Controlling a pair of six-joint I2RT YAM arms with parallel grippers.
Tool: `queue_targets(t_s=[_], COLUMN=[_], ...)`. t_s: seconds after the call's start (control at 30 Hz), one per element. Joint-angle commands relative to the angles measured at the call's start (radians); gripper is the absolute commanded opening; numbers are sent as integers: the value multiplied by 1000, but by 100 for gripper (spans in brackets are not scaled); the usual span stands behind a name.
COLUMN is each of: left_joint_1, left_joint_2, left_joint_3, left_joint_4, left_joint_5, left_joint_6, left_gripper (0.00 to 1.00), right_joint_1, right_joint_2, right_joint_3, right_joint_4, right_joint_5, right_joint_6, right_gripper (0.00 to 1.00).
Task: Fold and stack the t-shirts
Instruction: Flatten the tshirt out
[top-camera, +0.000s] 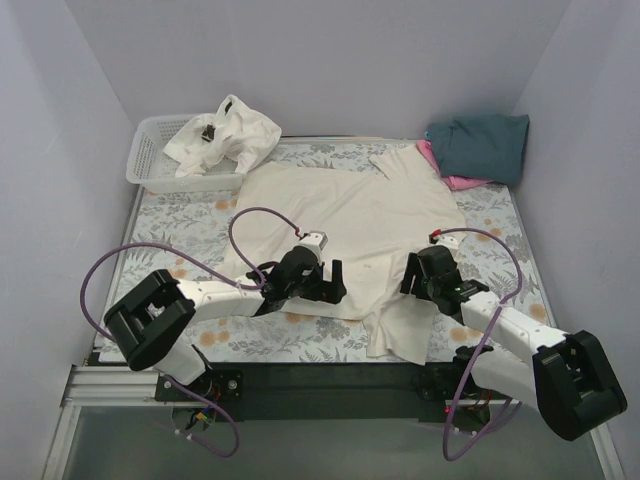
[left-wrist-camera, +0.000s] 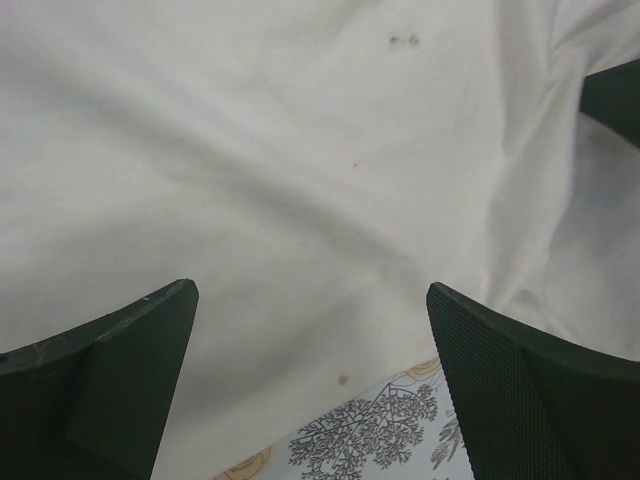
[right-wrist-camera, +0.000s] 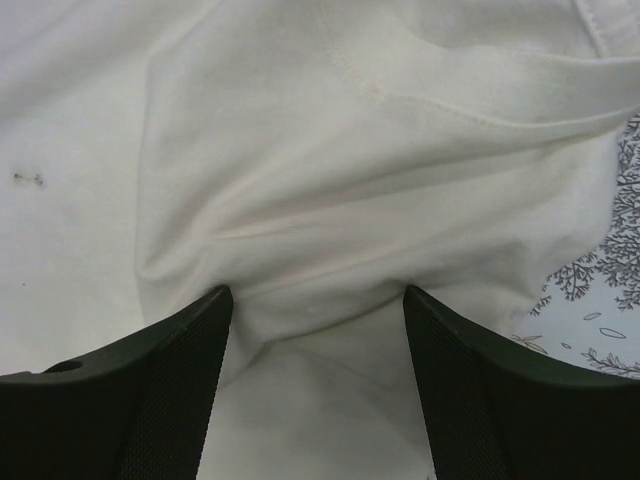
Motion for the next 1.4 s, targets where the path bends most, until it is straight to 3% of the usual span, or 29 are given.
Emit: queue_targets(t_s=[0.0, 0.17, 0.43, 0.67, 0.8, 0.9, 1.13, 1.37], left_joint_1=[-1, -16, -131, -147, -145, -107, 164, 254], left_joint_2=[10, 46, 43, -32, -144, -161, -105, 41], left_joint_3=[-19, -70, -128, -140, -84, 2, 44, 91], left_joint_4=[-4, 104, 183, 148, 82, 16, -1, 45], left_joint_5=[-24, 120, 183, 174, 77, -3, -18, -69], left_joint_6=[-37, -106, -170, -180, -117, -33, -32, -9], left_gripper=[91, 91, 91, 91, 93, 95, 96, 96], right_joint_1=[-31, -76, -111, -116, -116, -117, -136, -172], right_joint_2=[-68, -99, -123, -105, -64, 18, 310, 508], right_joint_3=[-25, -32, 12, 132, 266, 342, 529, 624], right_joint_4=[-74, -105, -153, -173, -159, -128, -56, 2], right_joint_5=[-31, -54, -37, -22, 4, -3, -26, -63], right_joint_6=[11, 0, -44, -106, -159, -199, -253, -279], right_gripper=[64, 66, 67, 67, 67, 67, 68, 68])
